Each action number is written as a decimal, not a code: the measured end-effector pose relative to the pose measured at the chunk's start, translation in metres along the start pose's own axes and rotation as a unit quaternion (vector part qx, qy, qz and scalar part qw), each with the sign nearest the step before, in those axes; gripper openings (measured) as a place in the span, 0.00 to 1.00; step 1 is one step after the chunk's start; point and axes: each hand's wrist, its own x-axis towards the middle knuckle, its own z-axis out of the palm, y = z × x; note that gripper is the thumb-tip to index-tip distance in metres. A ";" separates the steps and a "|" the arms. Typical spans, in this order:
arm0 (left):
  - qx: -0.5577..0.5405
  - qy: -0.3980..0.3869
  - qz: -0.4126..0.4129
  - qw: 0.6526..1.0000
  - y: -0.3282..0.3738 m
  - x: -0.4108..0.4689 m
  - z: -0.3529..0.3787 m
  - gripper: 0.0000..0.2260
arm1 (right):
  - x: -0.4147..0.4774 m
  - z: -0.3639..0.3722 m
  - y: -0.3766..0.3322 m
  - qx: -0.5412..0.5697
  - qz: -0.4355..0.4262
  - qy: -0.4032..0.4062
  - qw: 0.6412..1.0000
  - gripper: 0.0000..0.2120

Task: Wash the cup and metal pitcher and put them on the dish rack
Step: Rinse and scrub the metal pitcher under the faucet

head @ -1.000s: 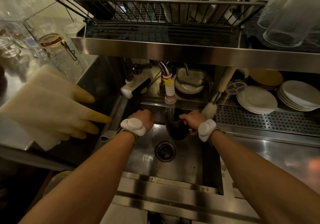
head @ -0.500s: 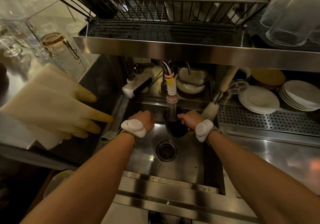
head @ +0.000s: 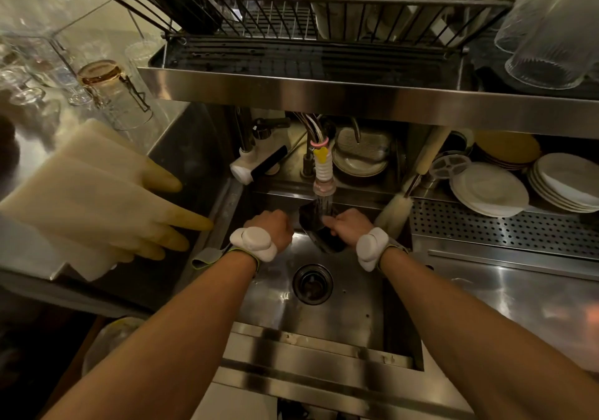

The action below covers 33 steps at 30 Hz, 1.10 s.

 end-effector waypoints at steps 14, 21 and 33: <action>0.000 -0.016 -0.010 1.000 -0.009 -0.003 0.002 0.14 | 0.000 0.007 -0.001 0.165 -0.020 -0.037 0.985 0.18; 0.003 -0.018 -0.007 1.000 -0.011 0.000 0.000 0.14 | 0.005 0.006 0.000 0.121 -0.010 -0.003 0.993 0.17; 0.005 -0.028 -0.005 1.000 -0.009 -0.003 0.004 0.16 | -0.006 0.004 -0.004 0.115 -0.002 0.092 0.989 0.17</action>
